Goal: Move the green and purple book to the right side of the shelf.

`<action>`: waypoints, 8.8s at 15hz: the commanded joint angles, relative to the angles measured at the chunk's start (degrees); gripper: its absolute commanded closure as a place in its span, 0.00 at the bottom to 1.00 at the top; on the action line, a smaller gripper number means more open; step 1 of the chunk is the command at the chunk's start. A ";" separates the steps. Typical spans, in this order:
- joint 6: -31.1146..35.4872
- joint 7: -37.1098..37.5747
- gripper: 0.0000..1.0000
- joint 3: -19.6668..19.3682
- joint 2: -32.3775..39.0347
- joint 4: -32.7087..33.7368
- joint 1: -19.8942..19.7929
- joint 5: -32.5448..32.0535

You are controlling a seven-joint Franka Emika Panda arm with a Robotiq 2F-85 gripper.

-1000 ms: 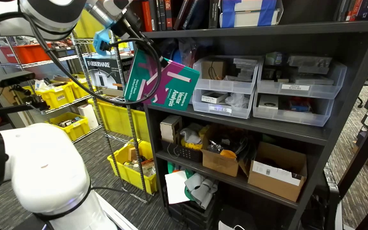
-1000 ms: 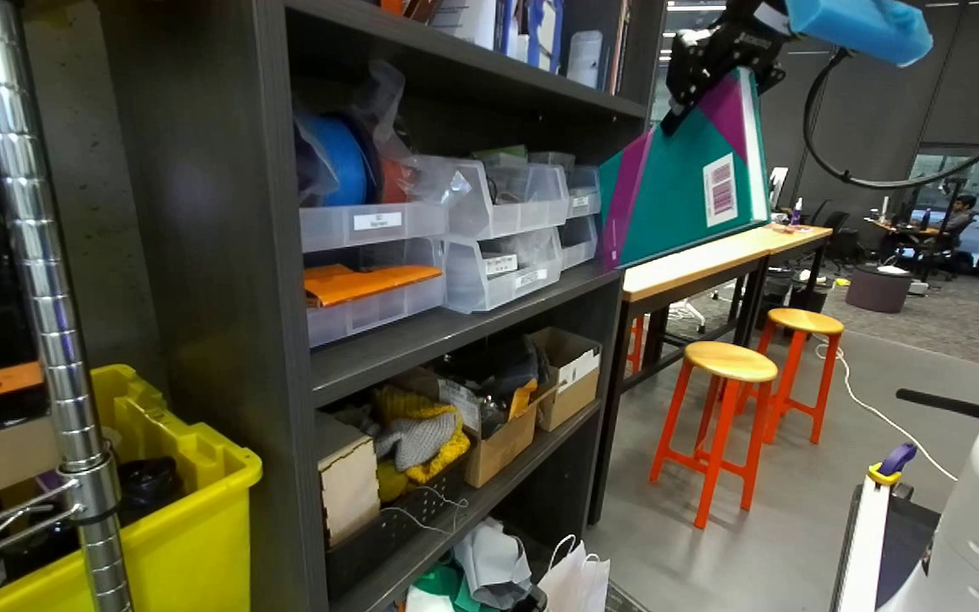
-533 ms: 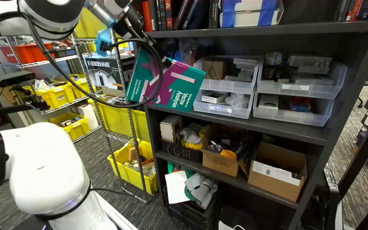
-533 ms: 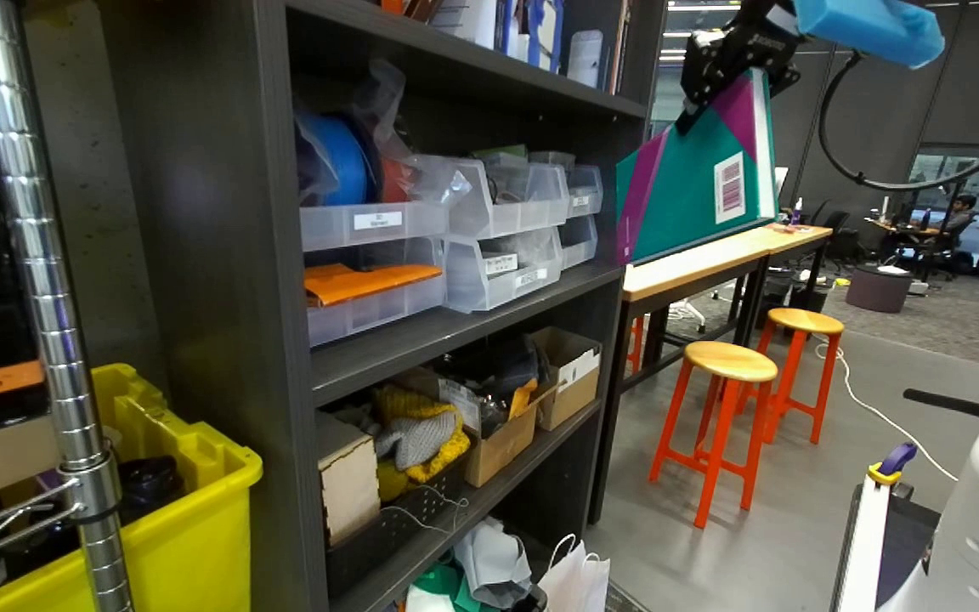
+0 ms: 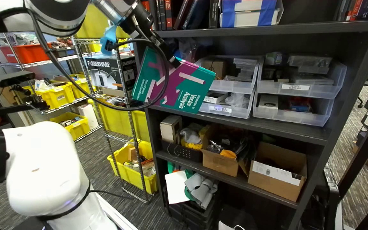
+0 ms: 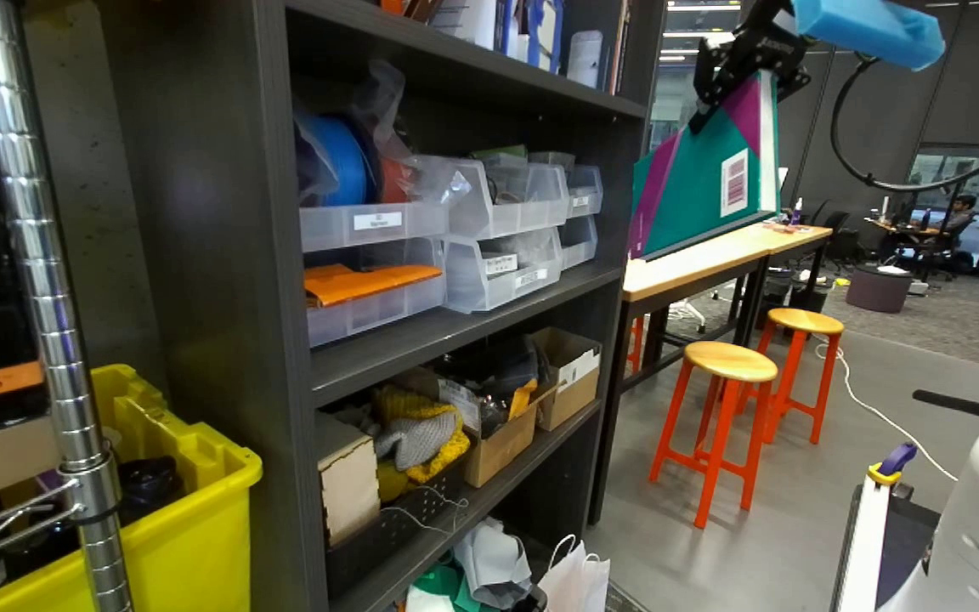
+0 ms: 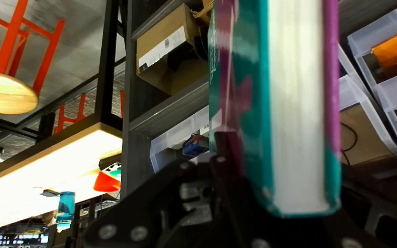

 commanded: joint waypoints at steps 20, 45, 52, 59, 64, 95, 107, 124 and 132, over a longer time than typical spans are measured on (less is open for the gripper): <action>-0.94 -8.28 0.94 -10.50 13.11 19.10 -3.34 -4.62; -7.91 -22.04 0.94 -18.05 32.24 43.45 1.52 -4.08; -9.98 -27.18 0.94 -20.35 42.66 56.87 4.61 -2.73; -13.48 -31.77 0.94 -20.15 45.81 65.90 6.99 -2.66; -13.68 -33.18 0.94 -21.77 46.15 68.81 7.08 -2.10; -7.25 -53.40 0.94 -26.98 73.55 95.43 0.86 23.15; -12.04 -59.55 0.94 -17.33 86.07 112.22 -7.56 28.17; -12.19 -65.23 0.94 -11.55 95.60 124.81 -7.54 27.51; -12.52 -66.00 0.94 -10.26 96.72 124.31 -10.48 30.35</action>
